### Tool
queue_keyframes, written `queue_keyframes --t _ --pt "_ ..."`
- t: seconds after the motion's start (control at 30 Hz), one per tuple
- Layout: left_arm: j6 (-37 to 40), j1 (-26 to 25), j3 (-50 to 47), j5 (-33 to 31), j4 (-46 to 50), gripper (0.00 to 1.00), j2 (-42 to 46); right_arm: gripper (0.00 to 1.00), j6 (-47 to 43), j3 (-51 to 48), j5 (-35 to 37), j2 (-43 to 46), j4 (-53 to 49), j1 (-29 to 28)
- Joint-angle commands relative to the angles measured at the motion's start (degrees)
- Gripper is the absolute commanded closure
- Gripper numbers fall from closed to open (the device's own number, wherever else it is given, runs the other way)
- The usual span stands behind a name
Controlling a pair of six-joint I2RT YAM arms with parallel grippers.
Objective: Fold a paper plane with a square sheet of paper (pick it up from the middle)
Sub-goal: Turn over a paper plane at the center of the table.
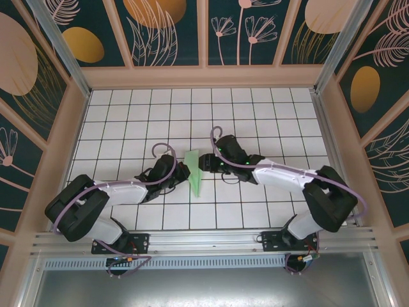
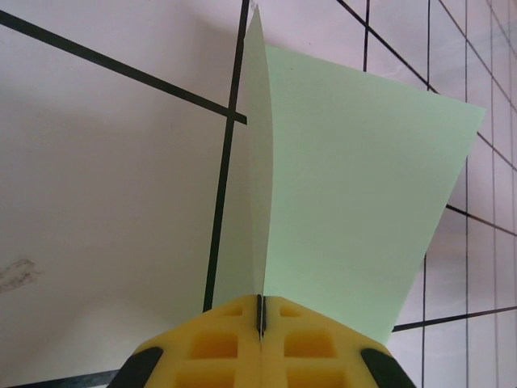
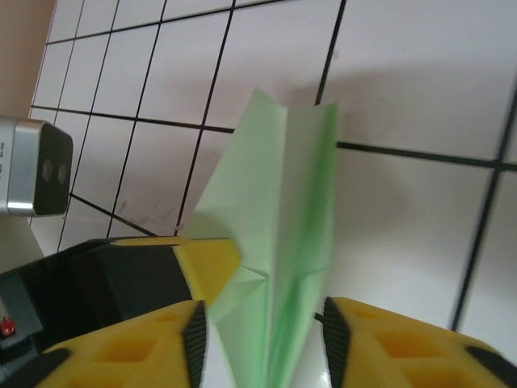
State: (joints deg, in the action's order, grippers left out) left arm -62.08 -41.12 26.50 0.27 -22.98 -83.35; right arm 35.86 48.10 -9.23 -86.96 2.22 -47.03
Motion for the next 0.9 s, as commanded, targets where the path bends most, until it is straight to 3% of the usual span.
queue_keyframes --t 0.0,0.37,0.67,0.87 --pt "-2.06 0.63 -1.06 0.96 -3.57 1.0 -0.58 0.61 1.73 3.27 1.72 -4.03 -3.07 -1.61" --pt "-2.17 0.79 -1.47 1.15 -3.31 1.0 -1.37 0.61 3.15 6.48 0.35 -10.45 -6.08 -3.2" --pt "-3.28 1.03 -0.95 1.13 -2.88 1.0 -2.23 0.52 3.93 2.37 -9.12 -9.5 -1.27 -3.34" --pt "-4.2 1.15 -0.77 1.3 -2.86 1.0 -2.69 0.53 4.22 1.17 -10.04 -9.43 -1.51 -3.58"
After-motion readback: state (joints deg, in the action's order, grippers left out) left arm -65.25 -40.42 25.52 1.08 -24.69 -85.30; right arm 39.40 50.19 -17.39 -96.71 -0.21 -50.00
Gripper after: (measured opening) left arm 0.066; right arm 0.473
